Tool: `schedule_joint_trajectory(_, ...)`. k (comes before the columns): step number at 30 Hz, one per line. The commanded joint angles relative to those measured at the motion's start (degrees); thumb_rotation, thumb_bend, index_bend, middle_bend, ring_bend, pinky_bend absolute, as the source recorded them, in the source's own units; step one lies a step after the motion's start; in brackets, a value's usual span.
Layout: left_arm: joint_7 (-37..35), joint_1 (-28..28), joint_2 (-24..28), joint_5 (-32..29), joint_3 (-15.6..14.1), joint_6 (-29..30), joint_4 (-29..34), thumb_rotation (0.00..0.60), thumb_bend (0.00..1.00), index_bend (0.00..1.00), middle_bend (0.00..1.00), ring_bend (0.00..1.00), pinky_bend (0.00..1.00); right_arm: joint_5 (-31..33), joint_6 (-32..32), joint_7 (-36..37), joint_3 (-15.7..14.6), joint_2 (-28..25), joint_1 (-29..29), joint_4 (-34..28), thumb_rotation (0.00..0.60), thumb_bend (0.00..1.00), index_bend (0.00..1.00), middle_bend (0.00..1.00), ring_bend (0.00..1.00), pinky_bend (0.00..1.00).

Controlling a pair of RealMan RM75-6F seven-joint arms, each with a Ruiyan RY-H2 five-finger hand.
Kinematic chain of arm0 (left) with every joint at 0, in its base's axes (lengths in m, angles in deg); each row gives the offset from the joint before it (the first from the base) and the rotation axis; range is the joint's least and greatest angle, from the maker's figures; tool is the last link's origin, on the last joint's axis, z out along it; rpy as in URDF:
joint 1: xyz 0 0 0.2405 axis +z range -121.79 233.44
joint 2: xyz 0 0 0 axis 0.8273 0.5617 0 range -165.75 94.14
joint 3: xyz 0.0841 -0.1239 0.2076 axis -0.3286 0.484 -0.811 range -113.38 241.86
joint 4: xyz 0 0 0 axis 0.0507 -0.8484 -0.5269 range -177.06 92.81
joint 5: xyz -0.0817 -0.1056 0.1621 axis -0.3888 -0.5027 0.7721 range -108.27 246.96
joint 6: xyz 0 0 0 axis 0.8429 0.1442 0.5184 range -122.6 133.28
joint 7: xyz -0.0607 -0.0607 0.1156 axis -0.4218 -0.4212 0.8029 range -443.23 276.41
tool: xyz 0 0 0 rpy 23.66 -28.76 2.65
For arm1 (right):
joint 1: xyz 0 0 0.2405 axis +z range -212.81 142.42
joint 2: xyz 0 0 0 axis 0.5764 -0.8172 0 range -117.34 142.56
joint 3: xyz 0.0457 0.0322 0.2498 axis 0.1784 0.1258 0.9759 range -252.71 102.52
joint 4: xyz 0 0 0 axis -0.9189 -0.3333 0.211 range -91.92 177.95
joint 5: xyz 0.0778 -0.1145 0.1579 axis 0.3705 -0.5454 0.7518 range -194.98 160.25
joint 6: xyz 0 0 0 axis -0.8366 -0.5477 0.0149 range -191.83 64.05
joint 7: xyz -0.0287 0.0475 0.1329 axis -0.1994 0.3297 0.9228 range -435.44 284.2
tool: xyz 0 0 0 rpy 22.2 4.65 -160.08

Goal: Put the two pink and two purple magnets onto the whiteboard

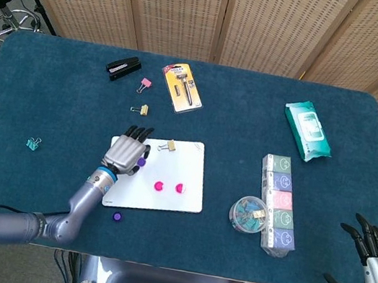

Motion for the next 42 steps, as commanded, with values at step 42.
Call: schedule_joint_trajectory(42,-21.0,12.8,21.1,43.4,-20.6,5.9,17.9,0.6,0.28,0.36,0.0,0.0,0.0,-1.1,-0.6,-3.2,-0.5,1.0,0.1,-1.4,0.6,0.02,0.15,0.0,0.0,0.0)
